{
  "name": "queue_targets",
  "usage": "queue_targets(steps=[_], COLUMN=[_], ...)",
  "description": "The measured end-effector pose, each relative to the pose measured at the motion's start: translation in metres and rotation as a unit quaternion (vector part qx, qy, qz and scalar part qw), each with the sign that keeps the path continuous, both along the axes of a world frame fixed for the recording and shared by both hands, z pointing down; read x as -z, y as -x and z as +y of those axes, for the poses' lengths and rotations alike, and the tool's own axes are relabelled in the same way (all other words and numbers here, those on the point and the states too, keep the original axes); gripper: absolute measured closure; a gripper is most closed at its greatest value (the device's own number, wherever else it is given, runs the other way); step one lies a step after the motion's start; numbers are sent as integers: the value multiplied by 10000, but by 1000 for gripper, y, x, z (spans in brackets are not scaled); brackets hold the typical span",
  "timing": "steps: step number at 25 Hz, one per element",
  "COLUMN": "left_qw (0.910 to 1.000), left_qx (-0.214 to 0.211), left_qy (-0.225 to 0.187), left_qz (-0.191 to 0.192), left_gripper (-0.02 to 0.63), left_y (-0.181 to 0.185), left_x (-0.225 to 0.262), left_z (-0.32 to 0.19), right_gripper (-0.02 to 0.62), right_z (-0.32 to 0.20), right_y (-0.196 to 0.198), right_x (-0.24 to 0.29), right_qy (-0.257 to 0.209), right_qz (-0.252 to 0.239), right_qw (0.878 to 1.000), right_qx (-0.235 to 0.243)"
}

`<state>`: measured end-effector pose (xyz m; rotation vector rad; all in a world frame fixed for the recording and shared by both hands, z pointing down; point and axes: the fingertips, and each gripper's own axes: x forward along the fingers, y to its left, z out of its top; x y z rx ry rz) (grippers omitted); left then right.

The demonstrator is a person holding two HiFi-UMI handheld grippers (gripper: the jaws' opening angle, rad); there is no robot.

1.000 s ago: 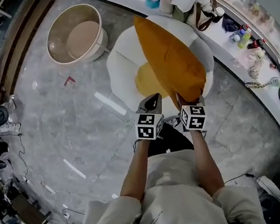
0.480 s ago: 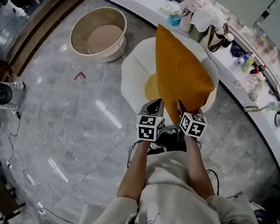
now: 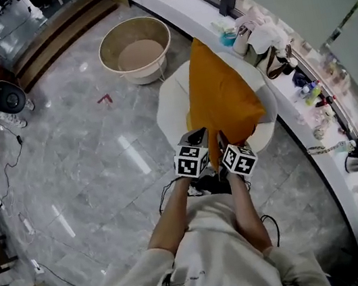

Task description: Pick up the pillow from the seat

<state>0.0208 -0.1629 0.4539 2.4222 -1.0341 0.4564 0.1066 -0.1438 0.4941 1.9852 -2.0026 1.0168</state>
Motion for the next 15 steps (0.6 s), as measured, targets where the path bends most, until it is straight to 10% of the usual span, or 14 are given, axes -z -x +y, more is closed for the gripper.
queue_targets(steps=[15], left_qw=[9990], left_qx=[374], left_qy=[-103], left_qz=[220], left_gripper=[597], left_y=[30], left_x=[17], left_z=[-10], right_gripper=[368], right_z=[-11], right_y=[21], right_x=[14], right_qy=[-1], right_qz=[464], right_qw=[9979], right_qx=[443])
